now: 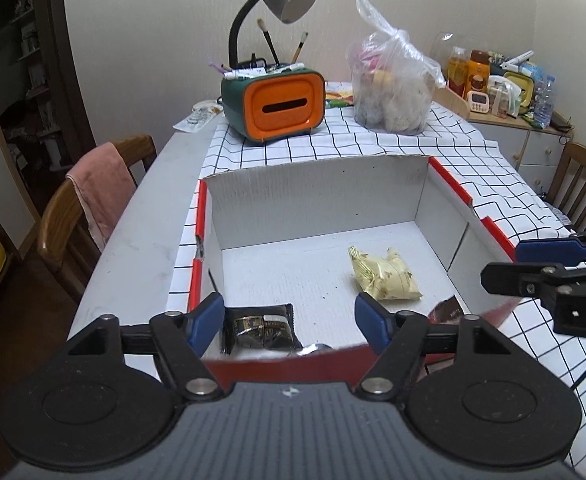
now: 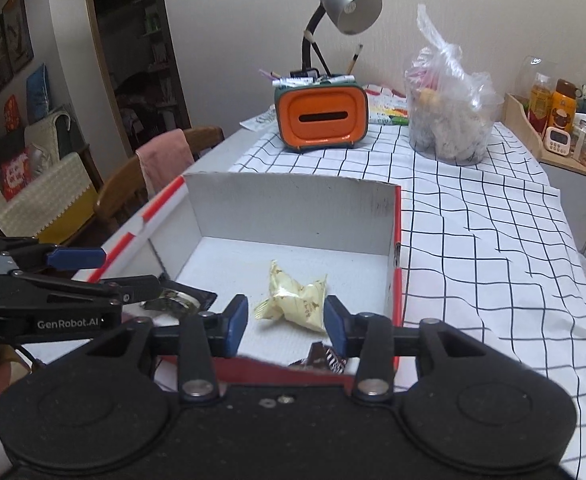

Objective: Organize snacks
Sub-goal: 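Carry both held snacks into the red box and release them, then withdraw both tools from the box toward the remaining snacks, then grasp the red chip bag with the left gripper while the right grasps the silver foil bar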

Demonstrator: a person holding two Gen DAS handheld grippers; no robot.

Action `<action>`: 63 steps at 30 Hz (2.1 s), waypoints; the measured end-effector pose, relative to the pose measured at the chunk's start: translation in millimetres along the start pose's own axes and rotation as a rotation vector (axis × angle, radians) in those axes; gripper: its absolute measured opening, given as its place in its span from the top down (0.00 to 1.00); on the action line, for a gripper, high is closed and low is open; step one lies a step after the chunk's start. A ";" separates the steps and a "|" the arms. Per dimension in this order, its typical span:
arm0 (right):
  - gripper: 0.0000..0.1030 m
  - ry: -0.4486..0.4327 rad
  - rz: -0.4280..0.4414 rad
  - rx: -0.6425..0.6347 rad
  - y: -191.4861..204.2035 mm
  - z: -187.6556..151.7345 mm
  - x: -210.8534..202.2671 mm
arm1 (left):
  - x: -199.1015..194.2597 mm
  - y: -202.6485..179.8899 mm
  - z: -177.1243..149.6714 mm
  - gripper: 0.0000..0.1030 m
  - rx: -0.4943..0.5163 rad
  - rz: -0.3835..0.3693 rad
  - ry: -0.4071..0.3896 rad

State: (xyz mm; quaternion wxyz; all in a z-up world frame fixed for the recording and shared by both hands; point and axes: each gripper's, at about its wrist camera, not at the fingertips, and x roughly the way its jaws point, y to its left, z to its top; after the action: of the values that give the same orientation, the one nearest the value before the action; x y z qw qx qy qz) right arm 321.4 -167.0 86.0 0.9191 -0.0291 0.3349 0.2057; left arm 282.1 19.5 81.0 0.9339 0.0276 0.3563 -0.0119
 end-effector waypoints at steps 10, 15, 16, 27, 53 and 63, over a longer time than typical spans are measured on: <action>0.12 -0.056 0.037 -0.053 25.0 -27.4 -50.3 | -47.1 -2.6 -27.4 0.18 0.005 -0.023 -0.031; 0.01 -0.069 0.052 -0.084 35.2 -46.6 -73.1 | -69.5 -3.1 -45.0 0.09 0.019 -0.046 -0.052; 0.00 -0.067 0.056 -0.087 36.1 -50.3 -75.6 | -72.3 -3.1 -48.9 0.08 0.020 -0.048 -0.051; 0.00 0.044 0.080 -0.102 39.2 -102.8 -75.6 | -63.1 6.5 -102.0 0.06 0.018 -0.065 0.072; 0.26 0.257 -0.034 -0.091 41.6 -147.2 -9.9 | -11.1 5.4 -140.8 0.07 0.006 -0.046 0.276; 0.50 0.243 -0.030 -0.083 40.5 -147.2 -2.1 | -9.7 3.7 -142.3 0.26 0.006 -0.075 0.275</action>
State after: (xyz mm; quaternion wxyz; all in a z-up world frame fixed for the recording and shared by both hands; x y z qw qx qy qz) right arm 215.0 -159.0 -23.3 0.8727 -0.0966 0.4346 0.2007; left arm 180.4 31.7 -18.3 0.8750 0.0185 0.4817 -0.0439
